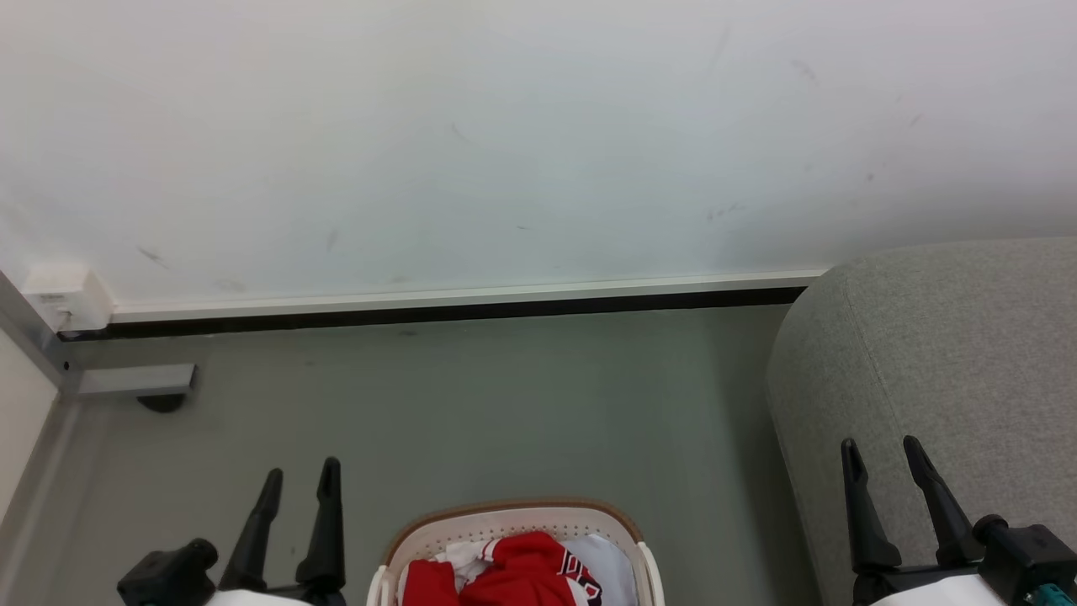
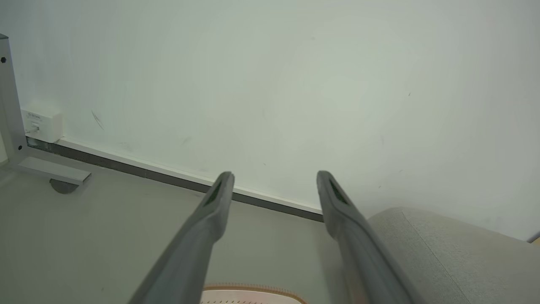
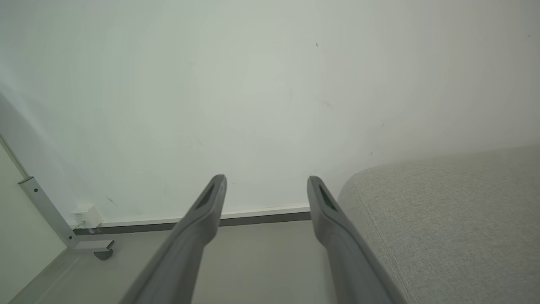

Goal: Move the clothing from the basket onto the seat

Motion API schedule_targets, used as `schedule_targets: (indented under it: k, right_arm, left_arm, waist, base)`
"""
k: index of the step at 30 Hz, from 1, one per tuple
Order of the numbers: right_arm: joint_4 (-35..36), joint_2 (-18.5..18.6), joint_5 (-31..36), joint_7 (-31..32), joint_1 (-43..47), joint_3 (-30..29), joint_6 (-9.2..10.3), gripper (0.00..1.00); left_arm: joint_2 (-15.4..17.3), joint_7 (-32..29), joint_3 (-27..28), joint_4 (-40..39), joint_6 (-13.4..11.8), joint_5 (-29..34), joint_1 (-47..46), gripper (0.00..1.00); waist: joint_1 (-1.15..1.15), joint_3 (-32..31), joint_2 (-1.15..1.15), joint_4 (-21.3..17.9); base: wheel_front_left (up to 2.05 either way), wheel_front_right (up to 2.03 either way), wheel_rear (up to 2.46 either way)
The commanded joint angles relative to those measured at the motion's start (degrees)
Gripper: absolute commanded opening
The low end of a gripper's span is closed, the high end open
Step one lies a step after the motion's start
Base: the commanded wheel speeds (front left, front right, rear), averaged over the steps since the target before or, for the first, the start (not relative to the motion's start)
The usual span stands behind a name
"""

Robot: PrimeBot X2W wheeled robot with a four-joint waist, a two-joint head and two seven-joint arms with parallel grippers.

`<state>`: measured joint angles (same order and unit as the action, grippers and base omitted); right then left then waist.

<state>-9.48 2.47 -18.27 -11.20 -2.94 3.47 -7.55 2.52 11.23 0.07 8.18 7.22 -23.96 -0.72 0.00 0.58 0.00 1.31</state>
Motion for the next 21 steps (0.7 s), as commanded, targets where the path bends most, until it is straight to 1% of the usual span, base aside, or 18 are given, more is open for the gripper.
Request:
schedule_targets:
  k: [1, 14, 21]
  right_arm:
    - [0.36, 0.57, 1.37, -0.58, 0.36, 0.03, 0.09, 1.00]
    - [0.08, 0.58, 6.59, -2.07, 0.52, -0.32, 0.10, 1.00]
    - [-0.36, 0.59, 6.62, -2.85, 0.73, -0.91, 0.11, 1.00]
  left_arm:
    - [0.51, 0.53, 0.04, -0.54, 0.22, 1.92, 0.42, 1.00]
    - [0.52, 2.14, -0.52, 0.38, 0.27, 9.32, 1.02, 1.00]
    - [0.53, 2.84, -0.70, 0.56, 0.30, 12.25, 1.17, 1.00]
  waist:
    - [0.00, 0.02, 0.00, 0.01]
    - [0.00, 0.11, 0.00, -0.08]
    - [0.00, 0.17, 0.00, -0.12]
  base:
    - [0.00, 0.00, 0.00]
    - [0.00, 0.00, 0.00]
    - [0.00, 0.00, 0.00]
